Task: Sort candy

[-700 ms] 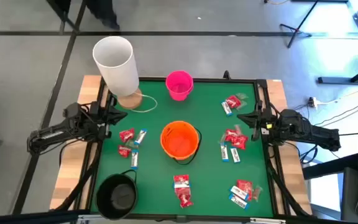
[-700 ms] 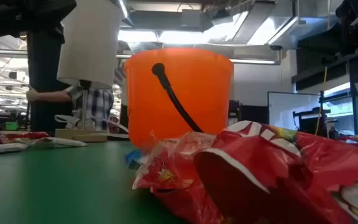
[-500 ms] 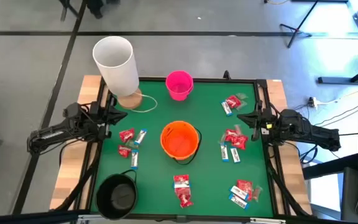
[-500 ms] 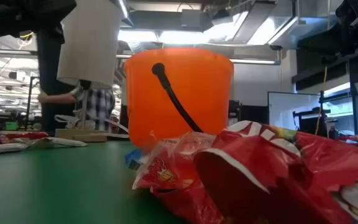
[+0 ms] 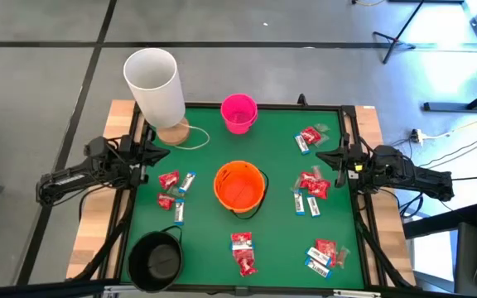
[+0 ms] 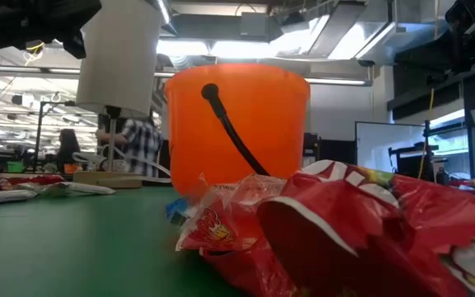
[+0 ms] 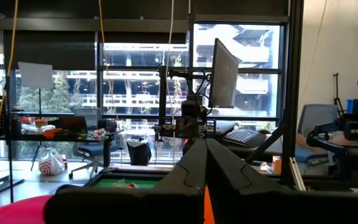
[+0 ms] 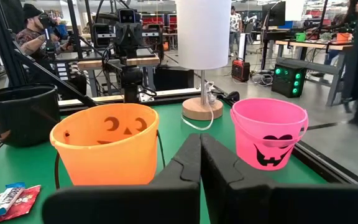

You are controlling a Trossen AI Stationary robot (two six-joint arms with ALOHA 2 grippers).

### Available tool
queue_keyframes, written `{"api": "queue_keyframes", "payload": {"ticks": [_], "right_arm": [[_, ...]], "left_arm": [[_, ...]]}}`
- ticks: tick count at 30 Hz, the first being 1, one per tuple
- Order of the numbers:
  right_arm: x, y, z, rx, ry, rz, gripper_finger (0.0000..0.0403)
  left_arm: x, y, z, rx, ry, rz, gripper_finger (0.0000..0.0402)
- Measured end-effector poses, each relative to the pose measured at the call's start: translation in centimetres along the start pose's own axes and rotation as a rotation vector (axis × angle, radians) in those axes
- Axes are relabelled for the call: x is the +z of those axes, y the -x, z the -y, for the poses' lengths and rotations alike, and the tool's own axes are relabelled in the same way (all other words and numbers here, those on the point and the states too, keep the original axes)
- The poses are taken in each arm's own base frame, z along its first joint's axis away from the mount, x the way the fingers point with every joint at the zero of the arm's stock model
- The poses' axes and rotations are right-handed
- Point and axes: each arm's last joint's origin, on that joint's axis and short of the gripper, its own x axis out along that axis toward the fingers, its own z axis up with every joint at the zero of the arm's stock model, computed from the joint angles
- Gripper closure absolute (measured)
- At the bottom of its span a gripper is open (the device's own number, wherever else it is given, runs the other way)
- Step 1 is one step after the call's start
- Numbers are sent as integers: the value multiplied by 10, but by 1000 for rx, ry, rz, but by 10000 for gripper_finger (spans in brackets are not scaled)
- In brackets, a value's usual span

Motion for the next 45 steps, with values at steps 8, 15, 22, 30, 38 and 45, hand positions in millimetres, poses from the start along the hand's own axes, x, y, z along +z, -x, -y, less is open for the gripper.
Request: {"api": "queue_keyframes", "payload": {"ticks": [8,15,22,30,38,45], "right_arm": [[0,0,0,0,0,0,402],[0,0,0,0,0,0,402],[0,0,0,0,0,0,402],[0,0,0,0,0,0,402],[0,0,0,-2,16,4,402],[4,0,3,-126,299,25,402]], "left_arm": [[0,0,0,0,0,0,401],[0,0,0,0,0,0,401],[0,0,0,0,0,0,401],[0,0,0,0,0,0,401],[0,0,0,0,0,0,401],[0,0,0,0,0,0,401]]}}
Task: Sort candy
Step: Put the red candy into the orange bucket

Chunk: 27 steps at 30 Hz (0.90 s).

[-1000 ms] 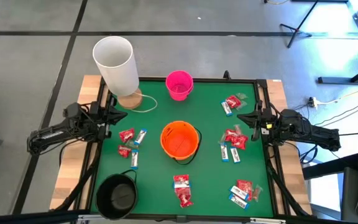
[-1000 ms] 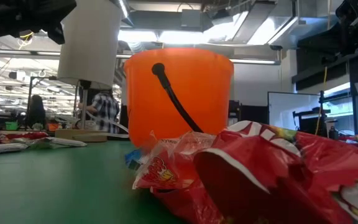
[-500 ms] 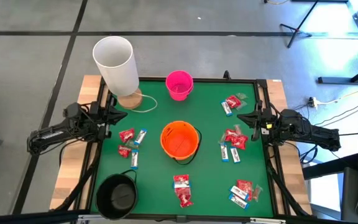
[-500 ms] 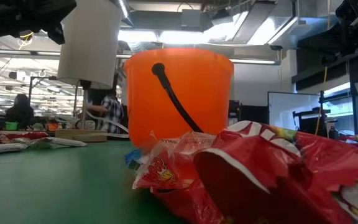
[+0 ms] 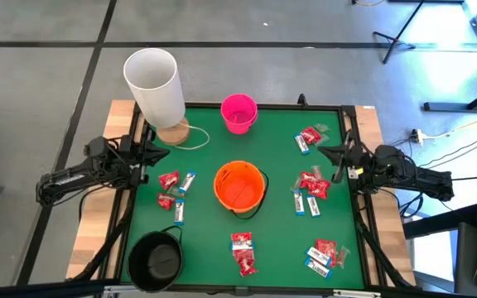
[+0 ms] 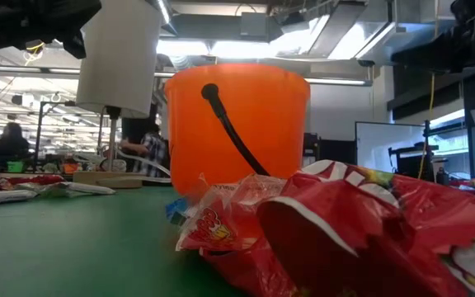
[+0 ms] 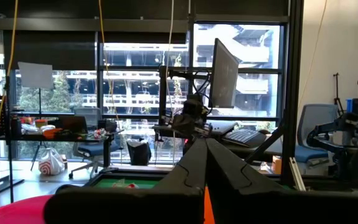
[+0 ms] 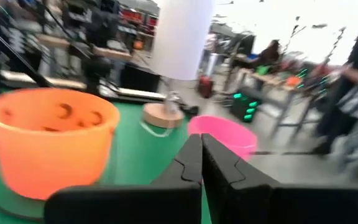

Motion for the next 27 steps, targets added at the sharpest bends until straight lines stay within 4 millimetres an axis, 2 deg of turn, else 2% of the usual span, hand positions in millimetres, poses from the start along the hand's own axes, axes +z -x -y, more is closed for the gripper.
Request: {"api": "queue_keyframes", "payload": {"ticks": [9,14,22,27], "right_arm": [[-1,0,0,-3,37,-17,402],[6,0,-2,106,17,84,402],[26,3,-1,276,-272,297,402],[29,5,-2,364,-401,323,402]], "left_arm": [[0,0,0,0,0,0,401],[0,0,0,0,0,0,401],[0,0,0,0,0,0,401],[0,0,0,0,0,0,401]]}}
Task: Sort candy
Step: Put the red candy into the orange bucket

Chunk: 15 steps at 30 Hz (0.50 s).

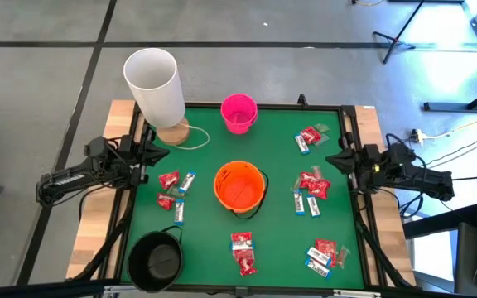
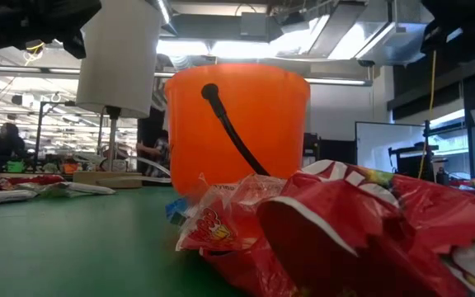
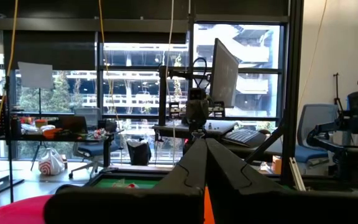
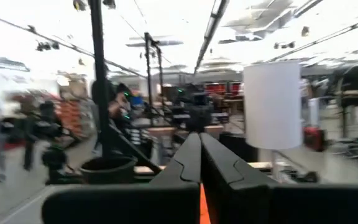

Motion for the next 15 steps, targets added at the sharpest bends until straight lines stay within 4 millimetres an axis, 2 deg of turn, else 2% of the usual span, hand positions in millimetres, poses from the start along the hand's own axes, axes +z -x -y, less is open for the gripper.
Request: {"api": "queue_keyframes", "payload": {"ticks": [6,9,15], "right_arm": [[3,0,4,-136,-77,50,402],[4,-1,5,-170,-193,71,402],[-4,-16,8,-152,-152,-21,402]], "left_arm": [[0,0,0,0,0,0,401],[0,0,0,0,0,-1,401],[0,0,0,0,0,0,401]]}}
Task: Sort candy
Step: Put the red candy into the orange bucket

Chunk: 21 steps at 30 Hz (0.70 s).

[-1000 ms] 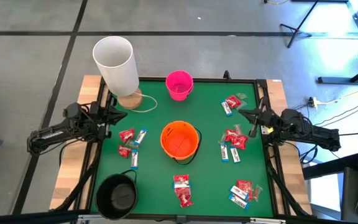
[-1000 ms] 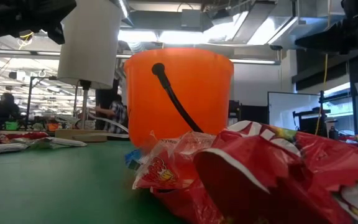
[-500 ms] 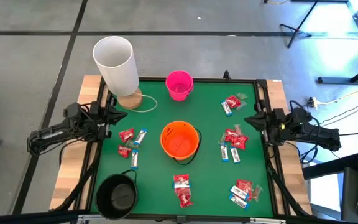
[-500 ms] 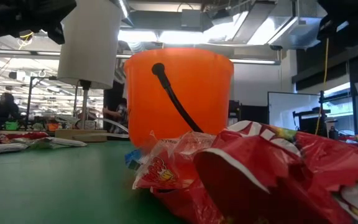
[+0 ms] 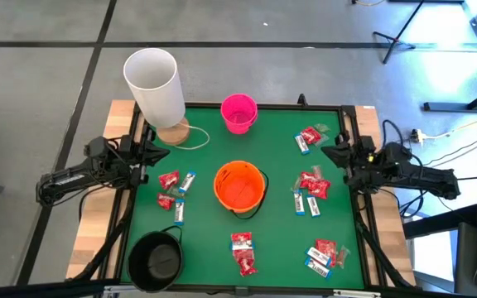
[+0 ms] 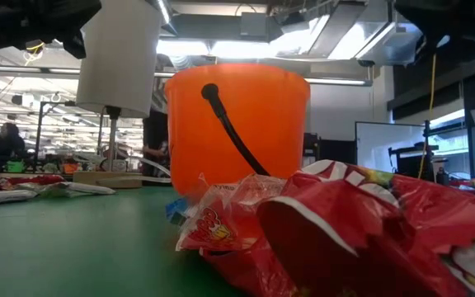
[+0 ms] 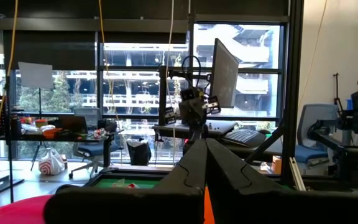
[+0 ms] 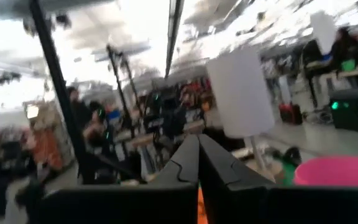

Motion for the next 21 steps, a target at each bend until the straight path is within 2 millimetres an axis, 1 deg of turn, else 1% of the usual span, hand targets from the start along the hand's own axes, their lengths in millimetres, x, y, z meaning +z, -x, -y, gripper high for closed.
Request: {"api": "queue_keyframes", "payload": {"ticks": [2,4,9,12,17,19,21], "right_arm": [[-2,-7,1,-18,36,-93,402],[-3,-12,2,-91,67,-210,402],[-3,-17,13,-488,178,-472,402],[-3,-20,17,-655,250,-551,402],[-11,-28,22,-757,335,-612,397],[-16,-32,25,-796,358,-645,382],[-21,-36,30,-836,339,-676,355]], "left_arm": [[0,0,0,0,0,0,401],[0,0,0,0,0,0,401],[0,0,0,0,0,0,401],[0,0,0,0,0,0,401],[0,0,0,0,0,0,401],[0,0,0,0,0,0,401],[0,0,0,0,0,0,401]]}}
